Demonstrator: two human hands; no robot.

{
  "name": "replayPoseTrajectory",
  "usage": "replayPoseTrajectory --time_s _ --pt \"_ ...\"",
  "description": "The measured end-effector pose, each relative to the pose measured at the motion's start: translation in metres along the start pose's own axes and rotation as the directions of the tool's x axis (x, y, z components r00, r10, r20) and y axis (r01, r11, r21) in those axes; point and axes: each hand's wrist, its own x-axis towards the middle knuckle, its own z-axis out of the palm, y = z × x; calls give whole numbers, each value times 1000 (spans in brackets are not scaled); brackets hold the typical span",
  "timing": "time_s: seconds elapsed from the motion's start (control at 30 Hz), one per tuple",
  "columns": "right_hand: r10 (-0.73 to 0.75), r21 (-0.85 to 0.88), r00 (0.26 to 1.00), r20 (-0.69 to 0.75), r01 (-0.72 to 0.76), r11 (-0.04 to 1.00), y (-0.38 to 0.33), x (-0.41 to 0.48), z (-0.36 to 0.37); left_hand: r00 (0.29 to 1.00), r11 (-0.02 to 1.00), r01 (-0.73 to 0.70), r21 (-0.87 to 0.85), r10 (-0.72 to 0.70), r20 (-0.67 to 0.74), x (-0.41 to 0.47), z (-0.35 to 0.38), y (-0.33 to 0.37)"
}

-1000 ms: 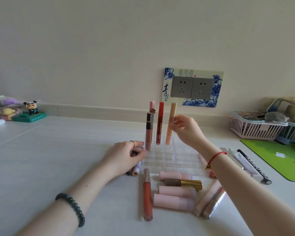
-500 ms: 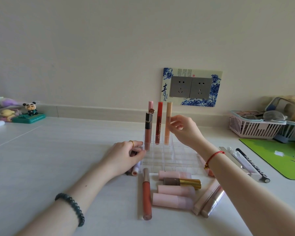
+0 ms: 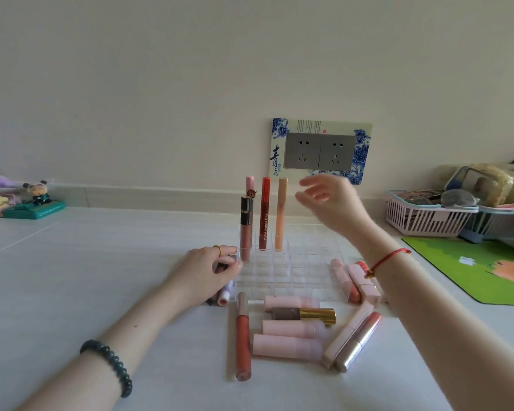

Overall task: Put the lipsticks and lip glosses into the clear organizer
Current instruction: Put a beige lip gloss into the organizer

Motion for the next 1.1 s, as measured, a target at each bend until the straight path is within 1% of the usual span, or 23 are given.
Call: replayPoseTrajectory --time_s 0.1,0.13,0.2,0.27,0.33,0.4,0.47,0.53,0.63,0.8,0.9,1.1 --pt "-52 55 989 -136 60 997 -7 -5 -40 1000 1000 5 -11 -5 3 0 0 -1" --pt "-60 60 987 -146 70 996 -5 -8 -53 1000 1000 5 -13 -5 2 0 0 -1" --pt "-35 21 994 -101 37 999 7 -18 -73 1000 1000 0 -16 0 -2 0 1 -1" --pt "58 -46 996 -68 -61 997 33 -31 -87 1000 999 5 -41 -6 -10 1 2 -2" --pt "179 -120 979 -95 -190 975 65 -46 -95 1000 998 17 -68 -18 -10 1 4 -3" --pt "292 -220 950 -112 -310 925 93 -59 -102 999 996 29 -89 -31 -16 2 5 -4" --pt "405 -322 909 -95 -413 852 112 -67 -104 999 995 34 -95 -36 -24 3 7 -6" --pt "473 -384 878 -79 -465 798 122 -71 -103 999 995 25 -98 -29 -36 5 8 -8" --pt "513 -396 855 -75 -498 772 131 -71 -100 999 997 16 -77 -19 -37 6 9 -11" --pt "557 -394 828 -65 -534 748 139 -77 -98 999 993 24 -116 -29 -40 7 10 -11" --pt "590 -392 804 -69 -566 725 141 -77 -97 999 995 24 -102 -29 -42 7 10 -11" --pt "653 -474 755 -60 -598 647 142 -75 -99 998 998 -7 -60 3 -64 5 9 -8"
